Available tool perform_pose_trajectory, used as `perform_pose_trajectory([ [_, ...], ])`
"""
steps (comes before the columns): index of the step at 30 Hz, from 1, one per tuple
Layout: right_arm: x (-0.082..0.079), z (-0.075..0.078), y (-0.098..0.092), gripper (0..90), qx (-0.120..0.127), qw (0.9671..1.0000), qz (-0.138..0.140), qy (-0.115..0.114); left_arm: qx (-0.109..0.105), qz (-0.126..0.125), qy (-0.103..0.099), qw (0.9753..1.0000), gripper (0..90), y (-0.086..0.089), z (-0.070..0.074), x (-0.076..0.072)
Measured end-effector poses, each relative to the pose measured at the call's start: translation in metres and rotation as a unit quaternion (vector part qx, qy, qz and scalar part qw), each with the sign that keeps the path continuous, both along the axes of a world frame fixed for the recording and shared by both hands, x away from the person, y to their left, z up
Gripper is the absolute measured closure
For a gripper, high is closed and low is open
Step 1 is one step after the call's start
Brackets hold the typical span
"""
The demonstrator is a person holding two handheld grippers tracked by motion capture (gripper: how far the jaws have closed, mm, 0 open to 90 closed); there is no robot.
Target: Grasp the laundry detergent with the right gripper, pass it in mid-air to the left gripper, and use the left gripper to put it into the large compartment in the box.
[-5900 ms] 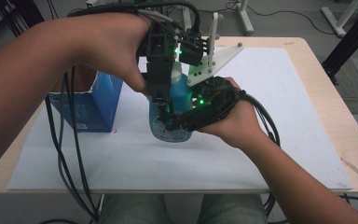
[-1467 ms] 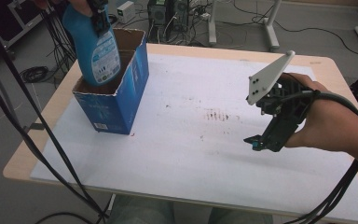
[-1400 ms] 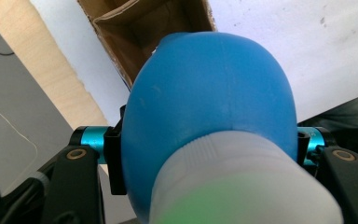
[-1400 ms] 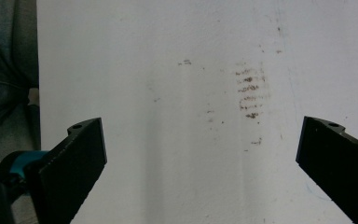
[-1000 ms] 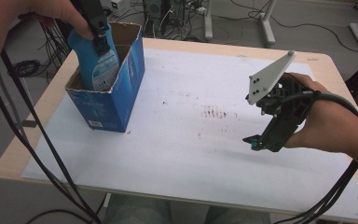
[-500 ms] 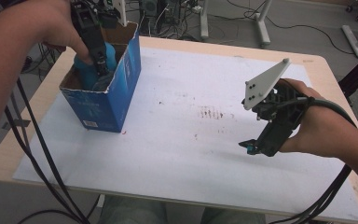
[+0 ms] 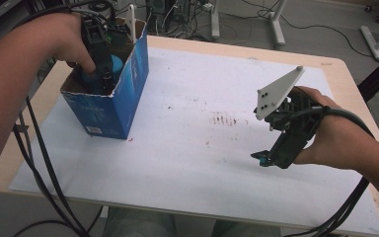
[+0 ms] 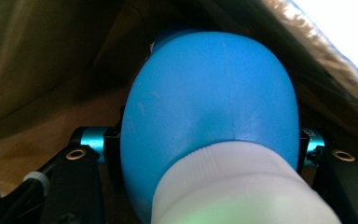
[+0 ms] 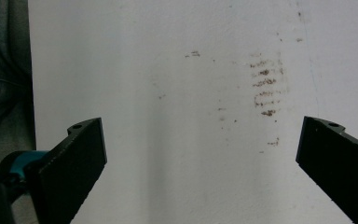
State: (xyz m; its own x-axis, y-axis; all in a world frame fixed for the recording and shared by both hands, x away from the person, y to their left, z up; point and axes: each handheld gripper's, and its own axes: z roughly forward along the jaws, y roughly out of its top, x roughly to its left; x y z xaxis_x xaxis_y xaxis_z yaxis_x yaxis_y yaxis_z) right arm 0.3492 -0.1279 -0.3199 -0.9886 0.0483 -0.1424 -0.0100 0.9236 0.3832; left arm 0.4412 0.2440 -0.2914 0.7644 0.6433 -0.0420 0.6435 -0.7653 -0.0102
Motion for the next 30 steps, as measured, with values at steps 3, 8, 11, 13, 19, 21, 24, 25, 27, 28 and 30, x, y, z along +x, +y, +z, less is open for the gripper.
perform_pose_trajectory([
  [3,0.0,-0.001,0.001,0.6,-0.001,1.0,0.001,0.002,0.0,-0.001,0.003,1.0,38.0,0.0,-0.001,0.001],
  [8,0.002,-0.004,0.003,0.6,-0.004,1.0,0.003,0.005,-0.001,0.009,0.008,0.9999,37.5,0.001,-0.001,0.004],
  [11,0.002,-0.005,0.004,0.6,-0.003,1.0,0.001,0.006,0.001,0.017,0.005,0.9998,35.7,0.002,0.0,0.005],
  [13,0.002,-0.006,0.005,0.7,-0.005,1.0,0.002,0.008,0.001,0.021,0.002,0.9998,30.3,0.003,0.003,0.005],
  [19,0.002,-0.005,0.005,0.6,-0.006,0.9999,0.003,0.009,-0.005,0.021,-0.001,0.9998,27.8,0.004,0.014,0.002],
  [21,0.002,-0.006,0.005,0.6,-0.006,0.9999,0.003,0.009,-0.003,0.022,-0.002,0.9997,25.2,0.004,0.016,0.001],
  [24,0.002,-0.005,0.005,0.6,-0.004,0.9999,0.004,0.009,0.002,0.024,-0.013,0.9996,22.3,0.003,0.024,0.0],
  [25,0.002,-0.005,0.005,0.6,-0.003,0.9999,0.006,0.009,0.001,0.026,-0.013,0.9996,22.3,0.003,0.027,0.0],
  [27,0.001,-0.004,0.005,0.6,-0.004,0.9999,0.006,0.01,0.002,0.023,-0.015,0.9996,22.3,0.002,0.031,-0.001],
  [28,0.001,-0.004,0.004,0.6,-0.002,0.9999,0.007,0.011,0.003,0.022,-0.015,0.9996,22.3,0.002,0.034,-0.002],
  [30,0.001,-0.003,0.004,0.6,-0.001,0.9999,0.005,0.011,0.0,0.026,-0.016,0.9995,22.3,0.002,0.038,-0.003],
])
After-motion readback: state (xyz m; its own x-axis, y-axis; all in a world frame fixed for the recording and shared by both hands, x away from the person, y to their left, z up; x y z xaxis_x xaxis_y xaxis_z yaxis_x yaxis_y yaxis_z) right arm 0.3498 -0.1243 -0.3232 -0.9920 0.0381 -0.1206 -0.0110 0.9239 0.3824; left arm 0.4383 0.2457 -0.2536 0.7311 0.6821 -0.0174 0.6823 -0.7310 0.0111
